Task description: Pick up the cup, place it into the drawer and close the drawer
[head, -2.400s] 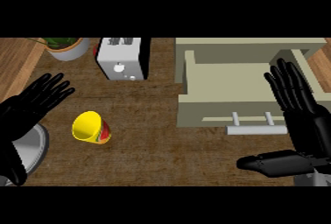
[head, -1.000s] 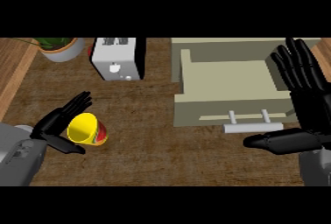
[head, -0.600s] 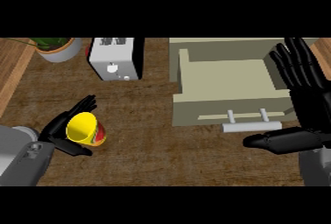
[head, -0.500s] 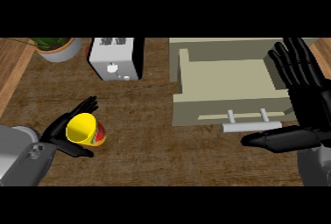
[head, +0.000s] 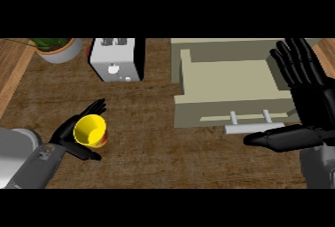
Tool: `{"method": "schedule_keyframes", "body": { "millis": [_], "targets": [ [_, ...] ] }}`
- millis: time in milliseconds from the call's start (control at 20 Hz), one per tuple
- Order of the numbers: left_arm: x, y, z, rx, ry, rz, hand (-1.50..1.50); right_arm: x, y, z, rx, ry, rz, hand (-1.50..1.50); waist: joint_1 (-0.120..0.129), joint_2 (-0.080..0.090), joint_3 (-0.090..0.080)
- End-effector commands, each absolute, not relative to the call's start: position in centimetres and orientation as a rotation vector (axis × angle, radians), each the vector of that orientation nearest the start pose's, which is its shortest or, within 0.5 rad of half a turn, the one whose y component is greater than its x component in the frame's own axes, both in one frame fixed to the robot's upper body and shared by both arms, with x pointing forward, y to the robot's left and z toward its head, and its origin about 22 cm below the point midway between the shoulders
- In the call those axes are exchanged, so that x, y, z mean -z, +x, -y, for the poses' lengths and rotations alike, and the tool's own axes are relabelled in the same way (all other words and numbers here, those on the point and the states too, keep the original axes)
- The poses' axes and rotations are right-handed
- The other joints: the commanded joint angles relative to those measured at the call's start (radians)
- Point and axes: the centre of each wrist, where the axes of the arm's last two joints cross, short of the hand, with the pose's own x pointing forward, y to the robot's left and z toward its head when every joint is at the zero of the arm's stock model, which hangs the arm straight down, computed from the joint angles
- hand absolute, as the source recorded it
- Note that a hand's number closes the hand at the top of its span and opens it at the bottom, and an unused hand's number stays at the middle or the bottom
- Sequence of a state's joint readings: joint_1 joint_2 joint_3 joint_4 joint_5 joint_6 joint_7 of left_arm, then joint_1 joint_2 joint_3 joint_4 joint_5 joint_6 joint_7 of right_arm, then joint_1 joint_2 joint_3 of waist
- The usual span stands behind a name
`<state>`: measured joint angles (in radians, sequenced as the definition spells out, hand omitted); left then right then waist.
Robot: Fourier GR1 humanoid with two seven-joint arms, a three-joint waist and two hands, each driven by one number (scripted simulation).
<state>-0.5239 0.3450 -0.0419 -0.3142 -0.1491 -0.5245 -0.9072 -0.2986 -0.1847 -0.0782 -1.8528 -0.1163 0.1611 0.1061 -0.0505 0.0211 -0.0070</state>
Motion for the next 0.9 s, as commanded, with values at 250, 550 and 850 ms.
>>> {"method": "schedule_keyframes", "body": {
  "millis": [250,550,850],
  "targets": [
    [11.2,30.2,-31.6,0.42,-0.663,1.561,-1.5,-15.4,28.1,26.3,-0.285,0.096,2.013,-1.5,-0.006,0.002,0.0],
    [11.2,30.4,-30.1,0.403,-0.757,1.645,1.5,-15.1,27.1,25.8,-0.294,0.089,2.007,-1.5,-0.012,-0.001,-0.001],
    [9.4,32.4,-29.5,0.425,-0.518,1.928,1.5,-14.8,27.7,25.9,-0.3,0.076,1.995,-1.5,0.009,-0.004,0.001]
  ]
}}
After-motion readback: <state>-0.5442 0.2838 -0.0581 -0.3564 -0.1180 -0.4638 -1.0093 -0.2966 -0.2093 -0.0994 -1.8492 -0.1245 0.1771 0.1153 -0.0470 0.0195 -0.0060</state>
